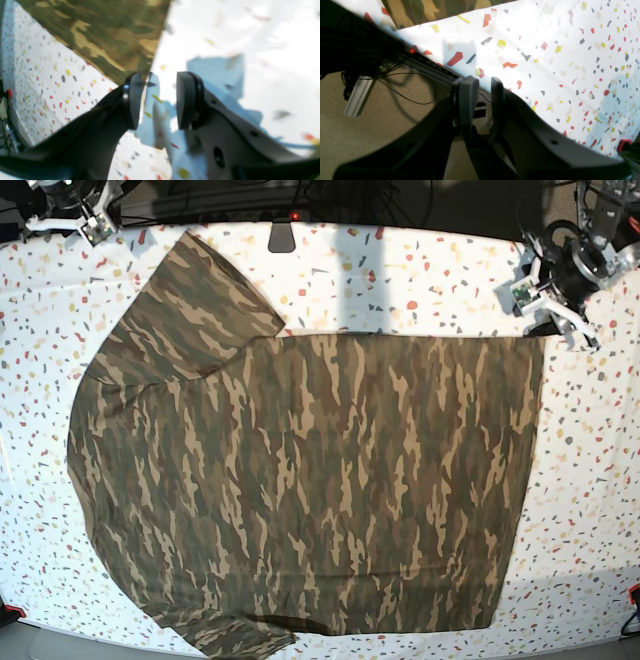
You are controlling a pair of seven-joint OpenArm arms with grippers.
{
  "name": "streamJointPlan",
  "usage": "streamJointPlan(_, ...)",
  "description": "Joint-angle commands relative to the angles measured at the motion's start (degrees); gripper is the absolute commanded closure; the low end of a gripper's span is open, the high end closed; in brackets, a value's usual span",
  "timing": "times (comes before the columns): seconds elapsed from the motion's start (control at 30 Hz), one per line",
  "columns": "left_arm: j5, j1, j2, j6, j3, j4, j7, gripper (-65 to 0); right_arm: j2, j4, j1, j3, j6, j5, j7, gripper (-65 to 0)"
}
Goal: Fold the T-shirt properly
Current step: 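Move both grippers down to the shoulder corners of the camouflage shirt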
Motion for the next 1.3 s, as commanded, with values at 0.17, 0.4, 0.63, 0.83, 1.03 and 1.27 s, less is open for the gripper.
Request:
streamJointPlan(0.17,0.5,-4.4,-1.0,0.6,0.2,-5.1,0.1,-22.8,0.3,0.8,-0.5,0.5,-1.6,0.0,0.4,-13.7)
streamJointPlan(0.4,0.5,-6.9,-1.0,0.6,1.7,-7.8,0.1,-22.8,0.3,0.8,-0.5,0.5,-2.9,0.0,0.4,-13.7)
streamJointPlan(0.63,0.5,-7.2,-1.0,0.6,1.7,-7.8,0.2,-22.8,0.3,0.8,-0.5,0.5,-2.9,0.0,0.3,-13.7)
streamJointPlan(0.83,0.8,-6.2,-1.0,0.6,1.7,-6.7,7.3,-23.2,0.3,0.8,-0.4,0.5,-2.9,0.0,-0.3,-13.7)
streamJointPlan(1.03,4.3,0.8,-1.0,0.6,1.7,2.6,3.2,-23.2,0.3,0.8,1.6,0.5,-2.9,0.0,-0.5,-13.7)
streamJointPlan(1.27,7.0,1.3,-0.9,0.6,1.7,5.1,-0.2,-23.2,0.3,0.8,3.3,0.5,-2.9,0.0,-1.2,-13.7)
